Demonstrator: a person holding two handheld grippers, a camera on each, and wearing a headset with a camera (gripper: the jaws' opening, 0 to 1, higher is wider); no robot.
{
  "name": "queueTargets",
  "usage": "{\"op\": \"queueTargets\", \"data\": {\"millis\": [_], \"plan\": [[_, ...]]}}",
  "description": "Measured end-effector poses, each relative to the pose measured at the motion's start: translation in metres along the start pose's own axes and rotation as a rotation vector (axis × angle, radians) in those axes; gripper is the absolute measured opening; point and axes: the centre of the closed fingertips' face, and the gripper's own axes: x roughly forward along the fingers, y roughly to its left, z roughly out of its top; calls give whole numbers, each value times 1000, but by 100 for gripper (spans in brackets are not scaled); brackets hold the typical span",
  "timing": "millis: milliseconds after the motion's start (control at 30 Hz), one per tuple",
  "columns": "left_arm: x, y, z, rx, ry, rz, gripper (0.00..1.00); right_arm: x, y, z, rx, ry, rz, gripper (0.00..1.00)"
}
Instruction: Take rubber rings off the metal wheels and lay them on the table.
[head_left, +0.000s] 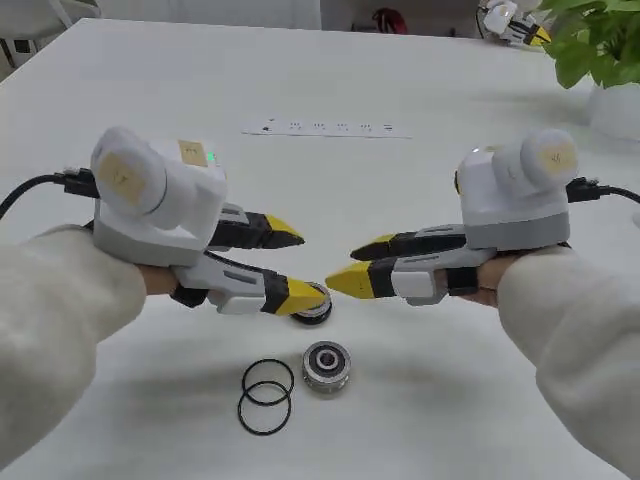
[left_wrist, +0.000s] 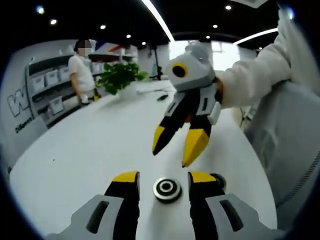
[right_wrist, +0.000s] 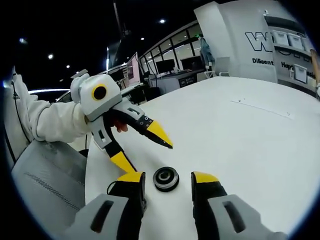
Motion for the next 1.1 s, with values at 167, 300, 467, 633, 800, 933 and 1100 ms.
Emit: {"op": "queueTargets", "data": {"millis": [167,300,467,633,800,933,1100], "plan": [[1,2,-7,-22,10,9,36,6,4,-16,-20,65,7,34],[4,2,-11,-28,24,14,32,10,6,-21,-26,87,17,34],[8,-3,-18,-22,53,5,27,12,7,-26,-31,104,14,34],[9,0,-17,-61,39,20,24,14,7,-29,-34,113,9,33],[10,-2,-22,-70,46,20,18,15,6,-32,-41,125,10,31],[11,-2,-23,-78,47,20,18,16,5,-33,-42,129,9,30],[13,-1,-28,-92,60,24,15,16,4,-34,-42,130,9,29]]}}
